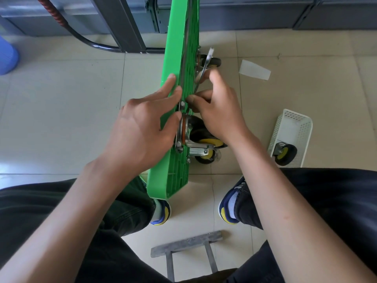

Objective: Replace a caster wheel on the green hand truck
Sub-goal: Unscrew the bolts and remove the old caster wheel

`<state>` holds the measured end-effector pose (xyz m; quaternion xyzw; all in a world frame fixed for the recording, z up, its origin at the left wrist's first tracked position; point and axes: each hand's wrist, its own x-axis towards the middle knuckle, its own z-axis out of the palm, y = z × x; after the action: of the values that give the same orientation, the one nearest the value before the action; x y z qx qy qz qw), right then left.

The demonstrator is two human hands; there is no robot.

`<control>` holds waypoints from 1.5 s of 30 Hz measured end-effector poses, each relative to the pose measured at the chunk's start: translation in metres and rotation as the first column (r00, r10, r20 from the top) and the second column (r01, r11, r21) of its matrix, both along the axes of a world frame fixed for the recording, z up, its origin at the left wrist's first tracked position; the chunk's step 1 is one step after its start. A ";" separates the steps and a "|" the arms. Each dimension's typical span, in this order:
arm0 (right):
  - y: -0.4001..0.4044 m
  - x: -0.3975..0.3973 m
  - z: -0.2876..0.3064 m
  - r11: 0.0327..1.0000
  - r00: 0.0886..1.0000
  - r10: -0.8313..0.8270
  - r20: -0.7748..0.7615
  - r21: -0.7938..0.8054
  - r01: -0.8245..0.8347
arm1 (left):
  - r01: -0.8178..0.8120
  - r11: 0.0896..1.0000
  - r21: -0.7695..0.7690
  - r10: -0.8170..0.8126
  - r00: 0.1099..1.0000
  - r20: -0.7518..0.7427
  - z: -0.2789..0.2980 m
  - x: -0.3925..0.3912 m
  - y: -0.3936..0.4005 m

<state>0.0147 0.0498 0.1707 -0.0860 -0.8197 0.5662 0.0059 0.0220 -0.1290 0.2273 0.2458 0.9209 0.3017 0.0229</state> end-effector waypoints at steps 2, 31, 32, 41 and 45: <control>0.000 0.004 -0.001 1.000 1.000 -0.008 -0.009 0.003 0.008 | -0.002 1.000 0.002 0.002 1.000 0.005 0.000 0.000 0.000; 0.035 -0.053 -0.047 0.796 0.769 0.062 0.637 -0.496 0.347 | 0.000 0.999 0.044 0.000 1.000 0.011 -0.003 0.000 -0.001; 0.035 -0.053 -0.050 0.799 0.748 0.092 0.657 -0.497 0.338 | -0.003 0.999 0.046 0.002 1.000 0.008 -0.003 0.000 -0.001; 0.035 -0.052 -0.067 0.721 0.665 0.271 0.696 -0.604 0.339 | -0.004 0.998 0.060 0.003 1.000 0.013 -0.004 0.001 0.000; 0.032 -0.054 -0.065 0.741 0.672 0.276 0.687 -0.597 0.307 | -0.006 0.999 0.052 0.005 1.000 0.013 -0.003 0.001 0.000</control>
<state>-0.0389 0.0822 0.1056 -0.3112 -0.4871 0.7359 -0.3525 0.0226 -0.1290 0.2243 0.2416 0.9132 0.3274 0.0217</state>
